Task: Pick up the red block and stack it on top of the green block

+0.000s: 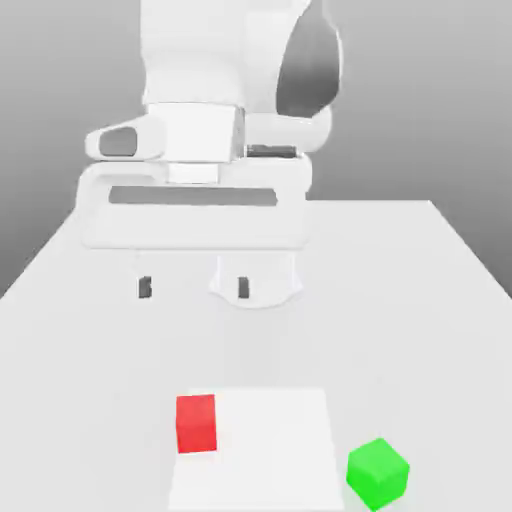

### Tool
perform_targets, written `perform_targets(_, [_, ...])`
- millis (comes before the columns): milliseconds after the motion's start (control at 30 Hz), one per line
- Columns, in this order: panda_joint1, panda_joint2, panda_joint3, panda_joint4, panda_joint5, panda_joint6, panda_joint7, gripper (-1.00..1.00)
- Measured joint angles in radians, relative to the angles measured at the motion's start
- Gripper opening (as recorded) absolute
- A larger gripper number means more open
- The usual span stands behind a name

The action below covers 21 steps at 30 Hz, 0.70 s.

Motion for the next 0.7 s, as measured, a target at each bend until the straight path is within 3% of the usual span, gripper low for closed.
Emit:
perform_targets(167, [-0.025,0.182,-0.016,-0.087,0.03,0.102,-0.086,0.0])
perform_targets(367, [-0.065,0.4,0.041,-0.073,0.11,0.278,-0.156,0.0])
perform_targets(400, [-0.073,0.425,0.051,-0.07,0.118,0.299,-0.162,-1.0])
perform_targets(700, [-0.065,0.371,0.037,-0.078,0.092,0.253,-0.143,-1.0])
